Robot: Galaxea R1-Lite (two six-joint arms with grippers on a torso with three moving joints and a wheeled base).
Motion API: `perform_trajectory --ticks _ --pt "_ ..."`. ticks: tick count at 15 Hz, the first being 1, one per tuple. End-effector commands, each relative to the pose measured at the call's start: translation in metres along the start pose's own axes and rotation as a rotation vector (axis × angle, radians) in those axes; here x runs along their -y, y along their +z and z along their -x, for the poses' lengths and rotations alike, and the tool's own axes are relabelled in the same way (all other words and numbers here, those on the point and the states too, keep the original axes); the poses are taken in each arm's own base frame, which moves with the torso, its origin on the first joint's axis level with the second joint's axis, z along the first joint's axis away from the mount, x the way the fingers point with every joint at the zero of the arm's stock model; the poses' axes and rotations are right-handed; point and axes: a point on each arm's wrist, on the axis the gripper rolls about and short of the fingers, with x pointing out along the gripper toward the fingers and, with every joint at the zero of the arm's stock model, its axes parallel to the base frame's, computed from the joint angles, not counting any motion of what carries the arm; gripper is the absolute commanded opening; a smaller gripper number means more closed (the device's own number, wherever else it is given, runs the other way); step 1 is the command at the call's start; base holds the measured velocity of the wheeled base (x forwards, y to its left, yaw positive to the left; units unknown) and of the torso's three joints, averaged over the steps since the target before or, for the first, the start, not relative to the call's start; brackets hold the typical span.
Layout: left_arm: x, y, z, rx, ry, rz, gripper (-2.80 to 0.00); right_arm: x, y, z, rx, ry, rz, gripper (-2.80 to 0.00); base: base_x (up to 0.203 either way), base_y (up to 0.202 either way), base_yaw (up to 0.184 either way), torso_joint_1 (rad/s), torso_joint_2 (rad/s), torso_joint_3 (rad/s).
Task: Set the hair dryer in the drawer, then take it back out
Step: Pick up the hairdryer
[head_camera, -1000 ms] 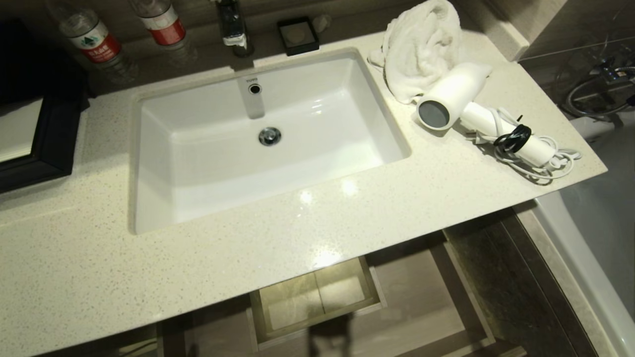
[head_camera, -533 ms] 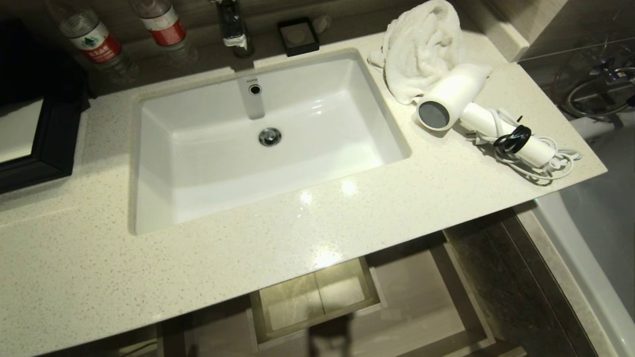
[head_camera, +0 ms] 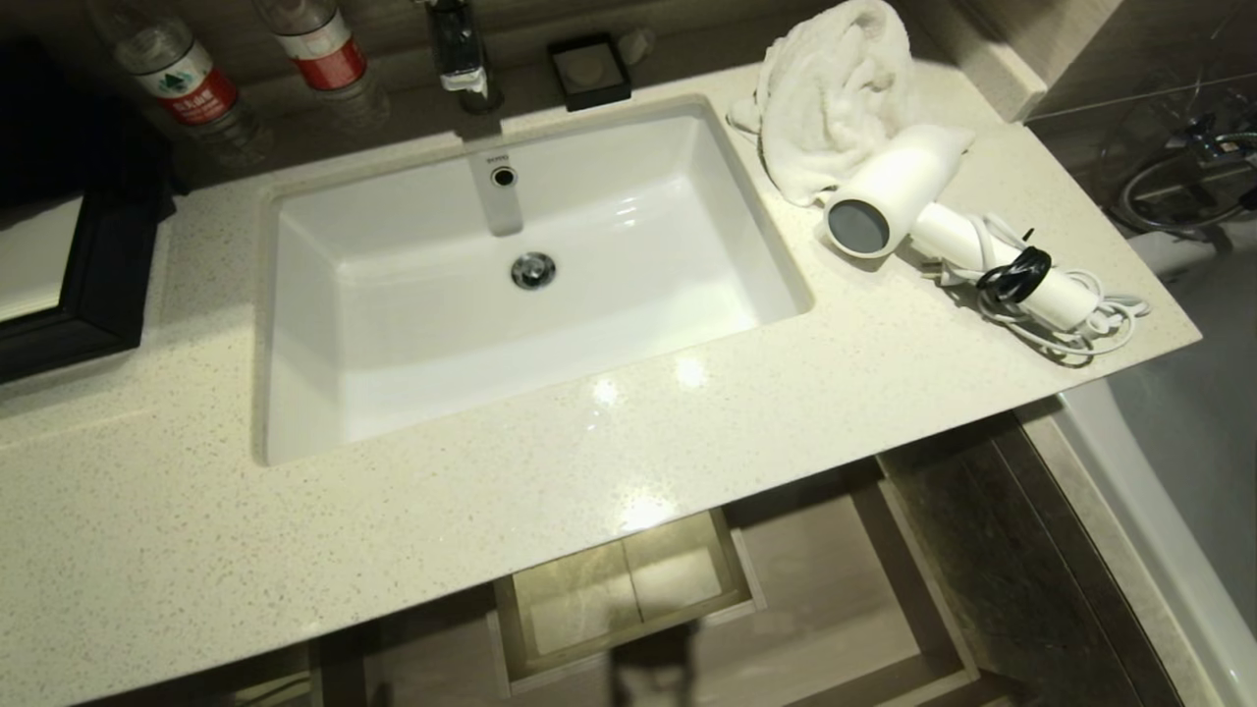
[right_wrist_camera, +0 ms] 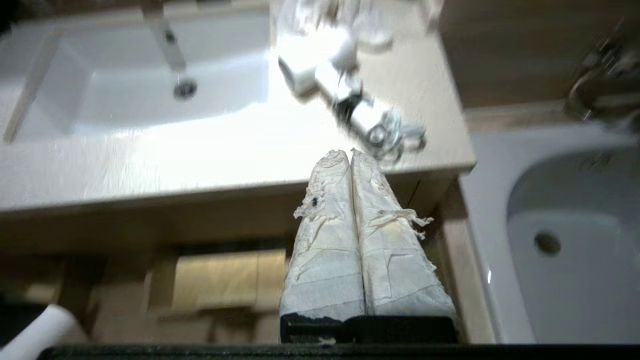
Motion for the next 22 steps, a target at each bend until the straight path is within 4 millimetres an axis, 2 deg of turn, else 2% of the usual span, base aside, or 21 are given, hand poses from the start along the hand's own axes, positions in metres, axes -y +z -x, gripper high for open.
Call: perform_trajectory --ticks 1,3,4,6,9,13,18,22 --pt "0.000 0.000 0.000 -0.001 0.000 0.000 -2.80 0.006 0.016 -0.077 -0.432 0.043 -0.037 -2.80 0.000 0.000 0.000 -0.002 0.03 0.012" --pt "0.000 0.000 0.000 -0.002 0.000 0.000 -2.80 0.008 0.005 -0.113 -0.631 0.070 -0.056 -2.80 0.000 0.000 0.000 0.003 0.02 0.011" --pt "0.000 0.000 0.000 -0.002 0.001 0.000 -2.80 0.008 -0.003 -0.128 -0.698 0.079 -0.061 -0.06 0.000 0.000 0.000 -0.002 0.04 0.027" --pt "0.000 0.000 0.000 -0.002 0.001 0.001 -2.80 0.009 -0.016 -0.158 -0.736 0.103 0.012 0.00 0.000 0.000 0.000 0.000 0.02 0.009" --pt "0.000 0.000 0.000 -0.002 0.001 0.000 -2.80 0.016 -0.032 -0.190 -0.734 0.157 0.167 0.00 0.000 0.000 0.000 0.000 0.00 0.000" --pt "0.000 0.000 0.000 -0.001 -0.001 0.000 -2.80 0.044 -0.055 -0.232 -0.744 0.371 0.358 0.00 0.000 0.000 0.000 0.000 0.00 0.000" --pt "0.000 0.000 0.000 -0.002 0.001 0.000 -2.80 0.069 -0.064 -0.277 -0.764 0.424 0.332 0.00 0.000 0.000 0.000 -0.011 0.02 0.016" --pt "0.000 0.000 0.000 0.000 -0.001 0.000 -2.80 0.081 -0.052 -0.306 -0.740 0.415 0.353 0.00 0.000 0.000 0.000 0.000 0.00 0.000"
